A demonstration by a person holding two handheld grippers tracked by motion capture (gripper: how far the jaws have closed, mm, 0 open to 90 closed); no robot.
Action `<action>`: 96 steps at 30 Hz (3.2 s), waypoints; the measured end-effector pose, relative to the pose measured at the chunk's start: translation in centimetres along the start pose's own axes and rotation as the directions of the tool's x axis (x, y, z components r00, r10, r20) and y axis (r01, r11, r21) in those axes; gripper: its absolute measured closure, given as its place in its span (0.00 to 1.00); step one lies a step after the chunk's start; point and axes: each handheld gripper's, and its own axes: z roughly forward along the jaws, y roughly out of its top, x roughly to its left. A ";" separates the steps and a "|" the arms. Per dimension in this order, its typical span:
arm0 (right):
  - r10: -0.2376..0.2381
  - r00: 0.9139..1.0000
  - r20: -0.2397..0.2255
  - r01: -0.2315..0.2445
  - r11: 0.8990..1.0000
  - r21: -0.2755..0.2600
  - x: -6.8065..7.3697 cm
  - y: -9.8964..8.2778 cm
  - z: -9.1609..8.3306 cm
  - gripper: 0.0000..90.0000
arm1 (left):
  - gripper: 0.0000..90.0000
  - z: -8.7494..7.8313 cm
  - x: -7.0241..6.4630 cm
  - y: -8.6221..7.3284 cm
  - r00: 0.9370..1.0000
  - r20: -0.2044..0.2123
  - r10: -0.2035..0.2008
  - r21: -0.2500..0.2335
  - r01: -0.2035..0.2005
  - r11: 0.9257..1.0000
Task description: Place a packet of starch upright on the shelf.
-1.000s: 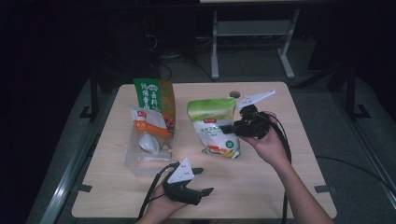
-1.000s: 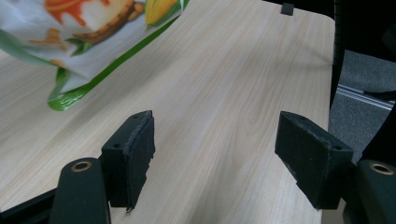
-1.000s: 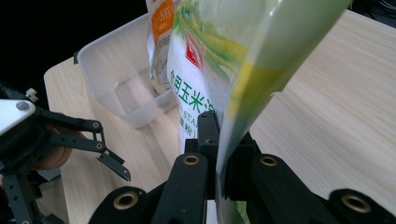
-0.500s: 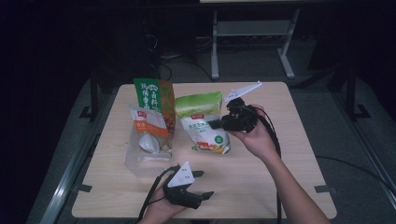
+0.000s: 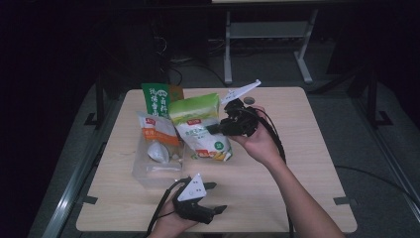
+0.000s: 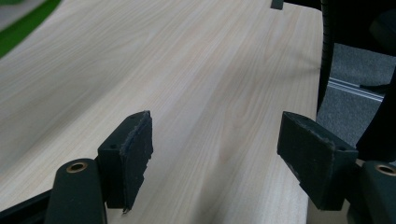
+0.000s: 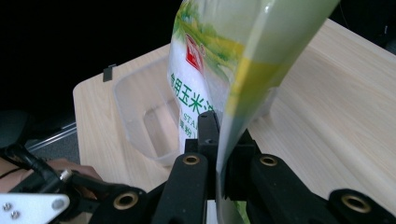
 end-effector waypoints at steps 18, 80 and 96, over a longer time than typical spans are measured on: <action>-0.043 0.997 -0.067 0.042 0.999 -0.011 1.9 2.7 2.9 0.97 | 0.29 -0.1 -0.1 0.0 1.000 -0.008 0.012 -0.008 -0.012 1.000; -0.061 0.962 -0.265 0.084 0.994 0.075 4.0 1.4 15.7 0.88 | 0.29 0.7 -0.6 -0.6 0.999 0.030 0.018 0.017 -0.019 1.000; -0.077 0.961 -0.266 0.107 0.989 0.102 3.4 0.4 15.1 0.88 | 0.29 1.0 -0.3 -0.7 1.000 0.021 0.007 0.024 -0.008 1.000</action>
